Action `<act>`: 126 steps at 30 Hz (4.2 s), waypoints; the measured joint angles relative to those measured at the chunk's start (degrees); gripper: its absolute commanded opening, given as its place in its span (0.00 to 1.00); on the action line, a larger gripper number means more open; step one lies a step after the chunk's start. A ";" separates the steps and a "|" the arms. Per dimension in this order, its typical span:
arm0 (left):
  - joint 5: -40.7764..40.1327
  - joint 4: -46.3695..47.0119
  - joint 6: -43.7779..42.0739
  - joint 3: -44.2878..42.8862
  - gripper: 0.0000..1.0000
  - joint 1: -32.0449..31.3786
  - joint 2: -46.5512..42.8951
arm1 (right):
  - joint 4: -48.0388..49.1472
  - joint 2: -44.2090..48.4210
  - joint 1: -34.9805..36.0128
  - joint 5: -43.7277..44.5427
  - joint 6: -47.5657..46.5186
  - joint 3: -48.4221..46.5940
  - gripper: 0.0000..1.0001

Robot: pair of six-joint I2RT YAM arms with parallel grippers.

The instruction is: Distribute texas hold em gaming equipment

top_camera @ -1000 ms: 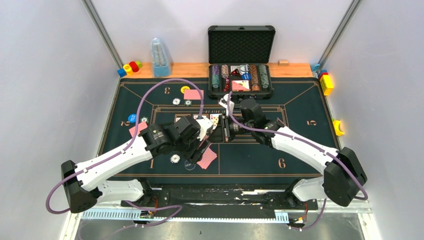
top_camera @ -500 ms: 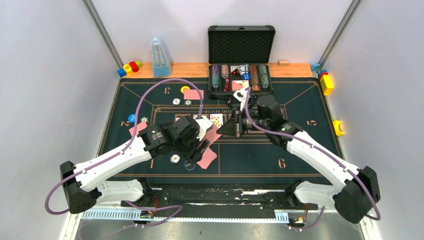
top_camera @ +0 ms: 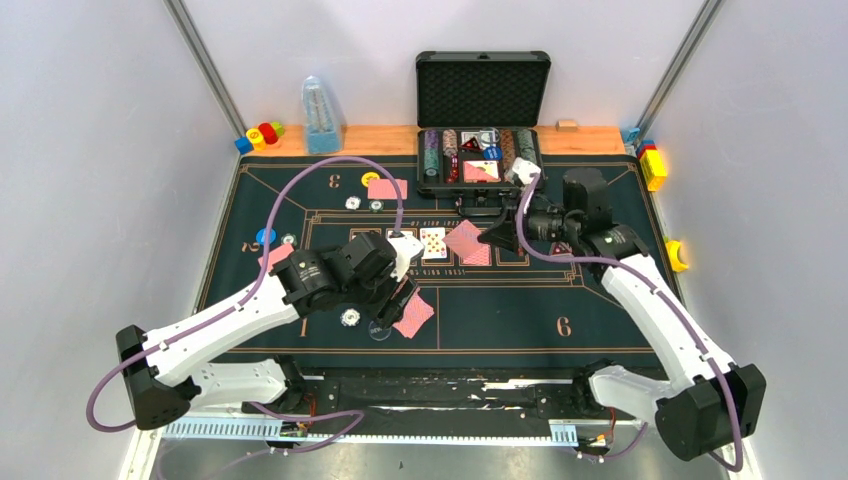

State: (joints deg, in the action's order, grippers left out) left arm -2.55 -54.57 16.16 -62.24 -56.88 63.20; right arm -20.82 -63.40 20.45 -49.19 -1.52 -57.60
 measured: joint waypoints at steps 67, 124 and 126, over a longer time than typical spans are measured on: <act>-4.70 -0.11 0.13 0.00 0.00 0.00 3.56 | -64.48 -76.22 -18.23 8.66 -74.53 -61.33 0.40; -18.08 -1.14 21.33 -2.51 0.00 5.68 10.91 | 3.10 -2.40 -18.88 51.69 28.09 12.13 1.00; -17.79 1.84 20.87 -2.14 0.00 10.08 13.51 | 3.17 -0.94 -18.88 51.78 28.70 12.72 1.00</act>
State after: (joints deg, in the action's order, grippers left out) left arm -20.34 -52.73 37.04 -64.38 -46.81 76.71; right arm -17.65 -64.34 1.56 2.59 27.18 -44.88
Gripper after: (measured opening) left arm 0.716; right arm 0.997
